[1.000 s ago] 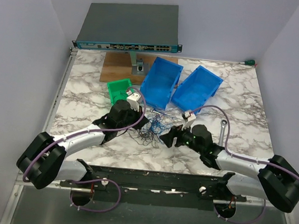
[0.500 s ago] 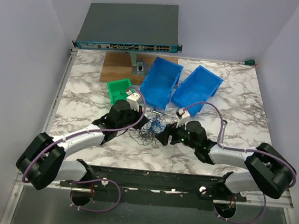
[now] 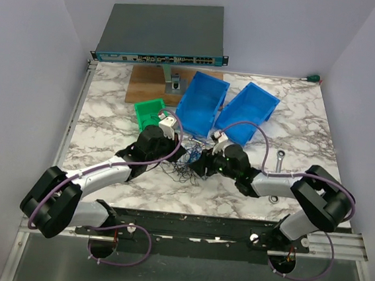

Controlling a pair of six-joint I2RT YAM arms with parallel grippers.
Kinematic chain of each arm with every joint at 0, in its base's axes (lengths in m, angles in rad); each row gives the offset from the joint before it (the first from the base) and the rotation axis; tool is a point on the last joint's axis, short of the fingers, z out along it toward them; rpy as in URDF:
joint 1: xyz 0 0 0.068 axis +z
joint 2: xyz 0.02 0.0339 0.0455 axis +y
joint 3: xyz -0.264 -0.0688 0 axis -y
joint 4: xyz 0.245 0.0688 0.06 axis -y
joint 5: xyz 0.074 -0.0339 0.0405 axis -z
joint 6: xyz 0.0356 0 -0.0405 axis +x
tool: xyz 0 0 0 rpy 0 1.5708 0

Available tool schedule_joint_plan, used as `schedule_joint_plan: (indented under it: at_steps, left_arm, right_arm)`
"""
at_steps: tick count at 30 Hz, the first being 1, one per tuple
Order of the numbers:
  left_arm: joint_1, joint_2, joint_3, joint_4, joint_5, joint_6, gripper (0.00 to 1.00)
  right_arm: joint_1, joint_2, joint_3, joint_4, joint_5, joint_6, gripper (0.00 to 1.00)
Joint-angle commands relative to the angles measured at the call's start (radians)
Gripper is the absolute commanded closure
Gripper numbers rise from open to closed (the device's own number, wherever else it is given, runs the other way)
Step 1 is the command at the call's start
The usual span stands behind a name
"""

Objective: Untangle the cables

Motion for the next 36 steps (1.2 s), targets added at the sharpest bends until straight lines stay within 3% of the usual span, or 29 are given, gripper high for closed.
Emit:
schedule_joint_plan:
  at_steps: [1, 3, 9, 24, 29, 36]
  left_arm:
    - [-0.005, -0.022, 0.002, 0.010, -0.003, 0.015, 1.00]
    - [-0.005, -0.028, -0.001, 0.010, -0.015, 0.014, 1.00]
    - [-0.005, -0.097, -0.024, -0.045, -0.203, -0.015, 1.00]
    - [-0.005, -0.245, -0.086, -0.102, -0.524, -0.089, 1.00]
    - [-0.005, -0.325, -0.144, -0.061, -0.572, -0.106, 1.00]
    - [-0.005, -0.354, -0.155, -0.068, -0.614, -0.122, 1.00]
  right_arm:
    - [0.008, 0.022, 0.034, -0.021, 0.015, -0.036, 0.56]
    - [0.008, -0.004, 0.024, -0.035, 0.077, -0.042, 0.75]
    - [0.008, -0.130, -0.038, -0.057, 0.351, -0.023, 0.99]
    - [0.008, -0.443, -0.187, -0.176, 1.004, 0.201, 0.99]
    - [0.009, -0.547, -0.238, -0.199, 1.110, 0.258, 0.99]
    - [0.008, -0.548, -0.244, -0.216, 1.173, 0.290, 0.99]
